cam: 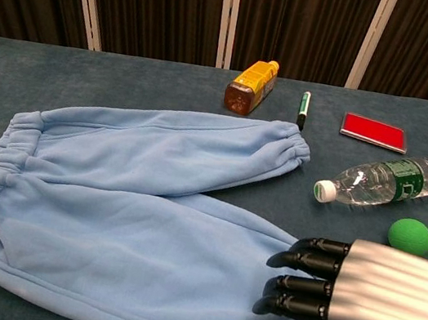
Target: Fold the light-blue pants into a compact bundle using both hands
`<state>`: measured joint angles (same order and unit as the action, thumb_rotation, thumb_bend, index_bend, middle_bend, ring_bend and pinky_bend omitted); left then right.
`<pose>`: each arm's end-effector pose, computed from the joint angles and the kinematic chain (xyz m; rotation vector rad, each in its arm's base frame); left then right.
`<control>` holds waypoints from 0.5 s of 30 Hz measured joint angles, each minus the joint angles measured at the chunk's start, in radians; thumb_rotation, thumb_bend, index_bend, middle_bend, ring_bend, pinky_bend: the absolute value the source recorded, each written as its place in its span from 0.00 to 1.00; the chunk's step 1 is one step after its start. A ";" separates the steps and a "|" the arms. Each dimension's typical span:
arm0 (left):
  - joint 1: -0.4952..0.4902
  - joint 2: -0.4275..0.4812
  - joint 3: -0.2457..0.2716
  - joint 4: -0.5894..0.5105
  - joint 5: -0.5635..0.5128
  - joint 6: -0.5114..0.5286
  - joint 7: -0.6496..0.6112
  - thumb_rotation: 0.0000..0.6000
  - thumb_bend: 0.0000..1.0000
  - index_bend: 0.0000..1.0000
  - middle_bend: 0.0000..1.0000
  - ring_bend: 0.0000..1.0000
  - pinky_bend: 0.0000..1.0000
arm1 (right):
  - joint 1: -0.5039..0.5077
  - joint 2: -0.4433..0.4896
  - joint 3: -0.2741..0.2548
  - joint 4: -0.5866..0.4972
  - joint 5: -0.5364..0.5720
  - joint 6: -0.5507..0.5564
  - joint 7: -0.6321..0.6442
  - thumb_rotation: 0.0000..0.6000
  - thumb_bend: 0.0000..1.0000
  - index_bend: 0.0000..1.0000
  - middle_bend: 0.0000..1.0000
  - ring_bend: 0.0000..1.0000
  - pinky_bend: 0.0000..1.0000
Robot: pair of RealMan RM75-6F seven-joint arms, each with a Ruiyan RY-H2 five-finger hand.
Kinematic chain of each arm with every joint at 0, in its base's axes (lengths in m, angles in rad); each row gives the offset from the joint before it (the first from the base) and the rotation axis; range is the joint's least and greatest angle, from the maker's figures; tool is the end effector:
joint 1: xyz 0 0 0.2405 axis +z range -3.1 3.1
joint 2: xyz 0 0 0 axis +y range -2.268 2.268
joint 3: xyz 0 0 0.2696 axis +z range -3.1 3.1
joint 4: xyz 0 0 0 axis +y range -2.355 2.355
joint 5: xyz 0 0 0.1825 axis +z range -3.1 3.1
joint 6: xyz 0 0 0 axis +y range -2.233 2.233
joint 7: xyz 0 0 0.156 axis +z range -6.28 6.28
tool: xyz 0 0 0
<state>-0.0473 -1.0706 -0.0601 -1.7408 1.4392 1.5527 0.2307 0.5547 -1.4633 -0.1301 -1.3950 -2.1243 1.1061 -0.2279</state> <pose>-0.3032 0.1801 0.2096 -1.3256 -0.7887 -0.7732 -0.1851 -0.2132 -0.0065 2.5296 -0.1666 1.0045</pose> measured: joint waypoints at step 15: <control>-0.003 0.000 -0.002 0.006 -0.009 -0.015 -0.008 1.00 0.00 0.00 0.00 0.00 0.00 | 0.038 -0.102 0.016 0.126 0.062 -0.034 -0.086 1.00 0.35 0.34 0.33 0.24 0.22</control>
<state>-0.0498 -1.0703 -0.0622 -1.7351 1.4301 1.5376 0.2225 0.5930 -1.5654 -0.1145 -1.2691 -2.0626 1.0717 -0.3140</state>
